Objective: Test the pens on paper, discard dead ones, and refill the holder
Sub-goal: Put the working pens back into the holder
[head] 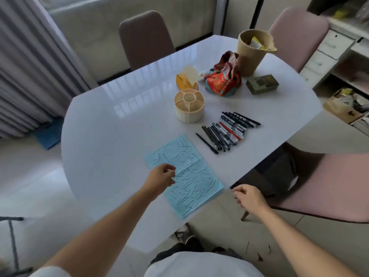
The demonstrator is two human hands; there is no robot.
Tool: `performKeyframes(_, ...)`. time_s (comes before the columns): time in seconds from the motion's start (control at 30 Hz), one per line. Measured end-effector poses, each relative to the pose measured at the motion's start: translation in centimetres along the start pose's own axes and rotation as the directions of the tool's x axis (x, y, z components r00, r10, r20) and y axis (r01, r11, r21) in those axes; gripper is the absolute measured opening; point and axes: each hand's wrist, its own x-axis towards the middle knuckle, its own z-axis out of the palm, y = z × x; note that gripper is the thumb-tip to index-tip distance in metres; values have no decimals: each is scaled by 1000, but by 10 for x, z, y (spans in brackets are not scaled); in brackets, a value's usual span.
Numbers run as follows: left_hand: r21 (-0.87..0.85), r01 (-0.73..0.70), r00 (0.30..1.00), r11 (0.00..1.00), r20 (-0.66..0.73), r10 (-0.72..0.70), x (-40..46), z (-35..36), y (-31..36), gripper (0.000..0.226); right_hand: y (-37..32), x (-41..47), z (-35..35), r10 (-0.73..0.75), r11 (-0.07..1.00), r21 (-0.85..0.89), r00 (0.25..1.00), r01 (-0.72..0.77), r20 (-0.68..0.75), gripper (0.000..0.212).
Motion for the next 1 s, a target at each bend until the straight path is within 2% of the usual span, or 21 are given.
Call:
performKeyframes(0.17,-70,-76,994,995,-89,70,77,-12,69,28,-36,33,-8,-36,998,-51,999,37,15,12)
performKeyframes(0.3,-182,-39,992,982,-121,17,123,-9,113,46,-44,41,-8,-22,997,-70,998,27,64,11)
performKeyframes(0.47,-219,40,992,975,-107,-65,177,4,147,71,-44,53,-7,-10,999,-32,995,13,95,13)
performKeyframes(0.53,-232,74,989,970,-110,-102,196,10,157,67,-42,58,-11,-32,999,-23,992,35,125,14)
performKeyframes(0.7,-244,131,969,961,-174,-176,224,27,169,30,-43,80,-31,-81,996,-14,979,85,188,13)
performKeyframes(0.9,-164,157,931,974,-304,-201,218,26,163,25,-66,115,-44,-178,977,-65,947,202,267,10)
performKeyframes(1.0,-157,173,918,972,-331,-217,197,16,153,21,-87,133,-38,-262,951,-101,934,293,241,13)
